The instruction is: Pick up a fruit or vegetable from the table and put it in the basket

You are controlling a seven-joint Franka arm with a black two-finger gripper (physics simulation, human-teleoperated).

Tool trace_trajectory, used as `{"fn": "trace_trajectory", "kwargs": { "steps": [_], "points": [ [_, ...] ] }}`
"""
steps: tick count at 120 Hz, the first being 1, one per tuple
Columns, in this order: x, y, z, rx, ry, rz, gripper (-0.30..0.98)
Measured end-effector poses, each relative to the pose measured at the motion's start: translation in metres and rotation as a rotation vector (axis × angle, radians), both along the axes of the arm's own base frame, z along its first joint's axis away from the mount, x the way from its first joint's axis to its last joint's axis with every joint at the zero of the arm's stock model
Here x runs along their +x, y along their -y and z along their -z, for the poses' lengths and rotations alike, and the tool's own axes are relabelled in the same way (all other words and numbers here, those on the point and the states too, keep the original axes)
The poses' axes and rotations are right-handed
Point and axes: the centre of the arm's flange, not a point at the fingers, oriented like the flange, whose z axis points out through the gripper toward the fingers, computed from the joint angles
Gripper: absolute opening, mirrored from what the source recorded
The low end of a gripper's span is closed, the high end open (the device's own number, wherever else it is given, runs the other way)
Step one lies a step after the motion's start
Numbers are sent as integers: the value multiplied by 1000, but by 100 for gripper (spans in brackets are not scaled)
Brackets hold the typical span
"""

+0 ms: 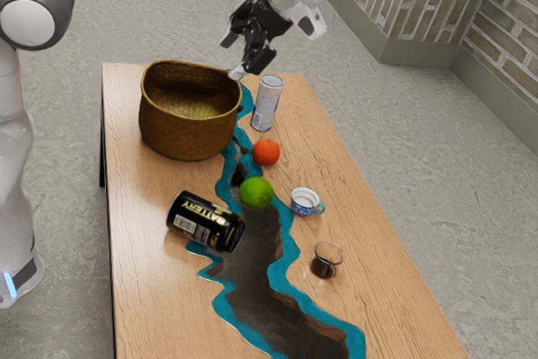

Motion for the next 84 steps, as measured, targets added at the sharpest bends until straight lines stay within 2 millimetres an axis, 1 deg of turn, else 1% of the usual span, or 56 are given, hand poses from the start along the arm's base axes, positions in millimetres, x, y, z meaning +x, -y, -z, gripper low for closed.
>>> {"fn": "trace_trajectory", "kwargs": {
  "steps": [7,16,25,28,33,40,47,53,57,65,75,84],
  "points": [
    [15,-2,-1,19,104,16,69],
    [29,-4,-6,53,207,30,69],
    [39,-3,-1,44,260,47,69],
    [42,-1,9,19,259,50,69],
    [43,3,36,-37,246,52,69],
    [19,13,74,-129,234,54,69],
    [8,35,100,-207,246,67,69],
    [5,56,121,-259,259,81,69],
    [4,65,133,-289,267,79,68],
    [6,64,151,-322,287,48,68],
    [8,54,171,-343,303,2,69],
    [8,56,185,-360,319,-14,69]
  ]
}}
